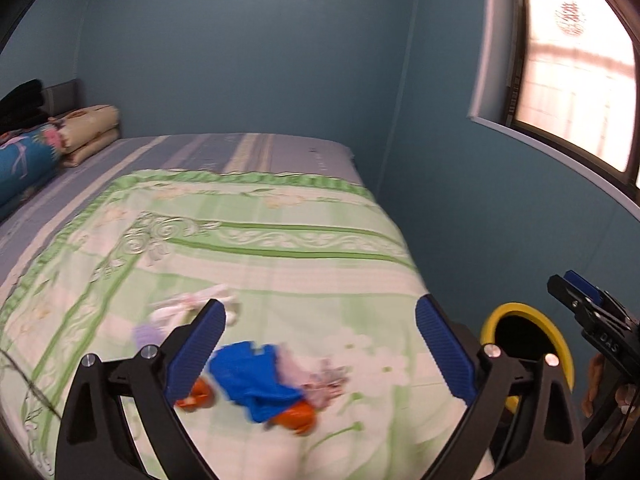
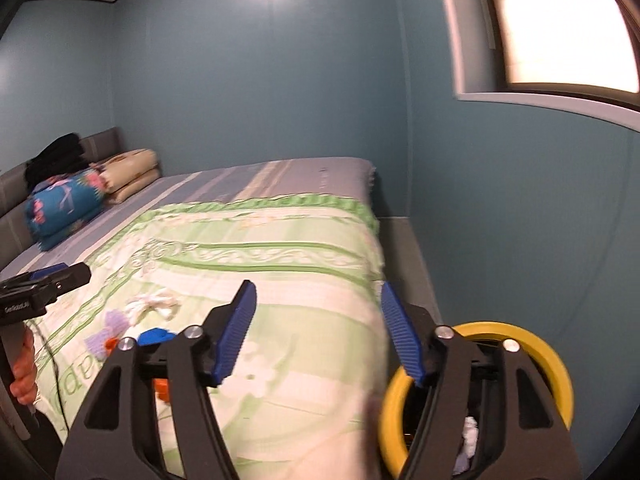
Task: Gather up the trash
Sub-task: 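Move both open tools back over the remaining trash on the bed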
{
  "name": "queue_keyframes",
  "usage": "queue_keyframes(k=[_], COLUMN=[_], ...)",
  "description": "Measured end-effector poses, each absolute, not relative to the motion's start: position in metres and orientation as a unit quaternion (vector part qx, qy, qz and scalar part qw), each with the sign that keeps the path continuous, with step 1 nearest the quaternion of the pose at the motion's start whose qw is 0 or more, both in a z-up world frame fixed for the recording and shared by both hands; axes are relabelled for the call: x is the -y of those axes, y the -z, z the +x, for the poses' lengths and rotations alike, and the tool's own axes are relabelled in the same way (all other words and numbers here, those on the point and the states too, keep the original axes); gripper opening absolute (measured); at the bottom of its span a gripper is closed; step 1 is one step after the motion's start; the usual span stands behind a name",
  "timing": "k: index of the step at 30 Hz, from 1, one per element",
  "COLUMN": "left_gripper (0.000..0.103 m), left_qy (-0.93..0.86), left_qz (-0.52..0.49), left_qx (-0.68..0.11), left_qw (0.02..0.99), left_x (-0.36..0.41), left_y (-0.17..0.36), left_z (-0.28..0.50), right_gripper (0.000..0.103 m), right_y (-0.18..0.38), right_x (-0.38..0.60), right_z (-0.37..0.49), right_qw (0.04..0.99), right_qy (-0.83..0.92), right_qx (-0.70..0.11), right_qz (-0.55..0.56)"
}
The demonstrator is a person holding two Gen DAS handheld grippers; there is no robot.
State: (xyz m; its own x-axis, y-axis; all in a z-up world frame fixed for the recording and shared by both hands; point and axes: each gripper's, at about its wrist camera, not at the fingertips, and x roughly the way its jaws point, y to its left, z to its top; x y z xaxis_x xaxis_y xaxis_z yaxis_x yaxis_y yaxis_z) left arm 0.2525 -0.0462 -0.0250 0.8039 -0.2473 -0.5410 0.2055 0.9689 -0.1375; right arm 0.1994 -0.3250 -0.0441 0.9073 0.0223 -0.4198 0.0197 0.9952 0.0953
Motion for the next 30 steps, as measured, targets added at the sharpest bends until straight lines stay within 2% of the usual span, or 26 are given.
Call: queue_keyframes(k=[6,22,30], left_gripper=[0.093,0.093,0.093], left_qy=[0.075,0.002,-0.016], left_qz=[-0.044,-0.119,-0.143], left_qx=[-0.303,-0.367,-0.379], left_qw=[0.949,0.923,0.914], left_x=[0.000,-0.099,-0.128], left_y=[0.036,0.119,0.151], left_z=[0.257,0.301,0.321], right_gripper=[0.070,0.070,0.070], right_y=[0.053,0.123,0.157], right_x=[0.281,0.195,0.178], right_z=[0.213,0.271,0.299], right_qw=[0.971,0.943,0.930], right_qy=[-0.044,-0.119,-0.135], right_qx=[-0.234,-0.311,-0.343], right_qz=[0.036,-0.002,0.016])
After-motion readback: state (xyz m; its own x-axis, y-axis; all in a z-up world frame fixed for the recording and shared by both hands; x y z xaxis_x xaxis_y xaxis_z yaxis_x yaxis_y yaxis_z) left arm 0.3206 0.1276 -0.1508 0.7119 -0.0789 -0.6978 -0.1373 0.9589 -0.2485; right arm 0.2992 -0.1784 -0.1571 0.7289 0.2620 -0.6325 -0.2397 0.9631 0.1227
